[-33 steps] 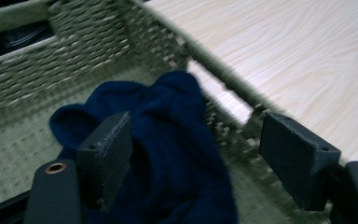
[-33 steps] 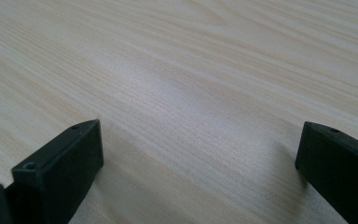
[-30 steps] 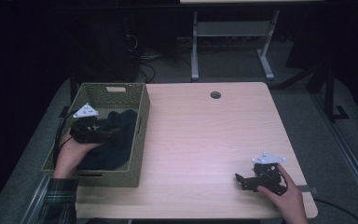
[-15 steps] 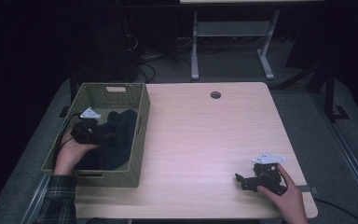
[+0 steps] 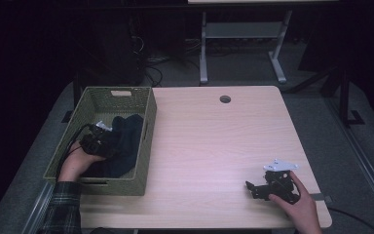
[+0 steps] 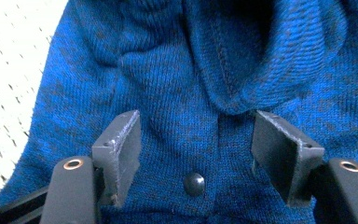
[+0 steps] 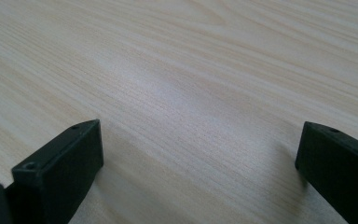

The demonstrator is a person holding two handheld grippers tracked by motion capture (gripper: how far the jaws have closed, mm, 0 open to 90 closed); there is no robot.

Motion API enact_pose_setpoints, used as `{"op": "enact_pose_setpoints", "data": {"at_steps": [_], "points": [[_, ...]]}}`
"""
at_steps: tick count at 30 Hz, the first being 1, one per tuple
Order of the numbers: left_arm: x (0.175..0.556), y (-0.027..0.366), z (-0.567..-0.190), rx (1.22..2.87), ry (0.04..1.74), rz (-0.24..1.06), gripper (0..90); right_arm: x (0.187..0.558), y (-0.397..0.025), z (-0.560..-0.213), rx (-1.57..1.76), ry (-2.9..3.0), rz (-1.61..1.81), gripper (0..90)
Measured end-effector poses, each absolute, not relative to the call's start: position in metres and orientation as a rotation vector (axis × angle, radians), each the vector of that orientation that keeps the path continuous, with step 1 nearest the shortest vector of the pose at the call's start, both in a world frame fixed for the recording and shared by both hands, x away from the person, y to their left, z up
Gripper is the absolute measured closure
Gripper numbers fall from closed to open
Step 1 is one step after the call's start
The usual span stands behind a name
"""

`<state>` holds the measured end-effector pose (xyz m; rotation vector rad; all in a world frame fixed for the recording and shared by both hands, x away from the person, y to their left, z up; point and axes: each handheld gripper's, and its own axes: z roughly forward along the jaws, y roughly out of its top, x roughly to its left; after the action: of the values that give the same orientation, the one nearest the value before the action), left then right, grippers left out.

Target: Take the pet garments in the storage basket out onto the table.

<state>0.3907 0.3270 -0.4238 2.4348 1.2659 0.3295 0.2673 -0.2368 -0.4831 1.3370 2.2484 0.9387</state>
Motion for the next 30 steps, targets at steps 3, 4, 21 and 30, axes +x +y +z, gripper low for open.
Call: {"op": "enact_pose_setpoints", "data": {"at_steps": [3, 4, 21, 30], "points": [[0.392, 0.327, -0.426, 2.443, 1.273, 0.311, 34.1, 0.267, -0.237, -0.483, 1.338, 2.249, 0.938, 0.5], [0.392, 0.327, -0.427, 2.453, 1.272, 0.299, 34.7, 0.267, -0.237, -0.483, 1.337, 2.249, 0.938, 0.5], [0.393, 0.324, -0.426, 2.509, 1.326, 0.238, 77.7, 0.267, -0.237, -0.483, 1.337, 2.249, 0.938, 0.5], [0.394, 0.342, -0.409, 2.286, 1.428, 0.186, 81.5, 0.267, -0.237, -0.483, 1.337, 2.249, 0.938, 0.5]]}}
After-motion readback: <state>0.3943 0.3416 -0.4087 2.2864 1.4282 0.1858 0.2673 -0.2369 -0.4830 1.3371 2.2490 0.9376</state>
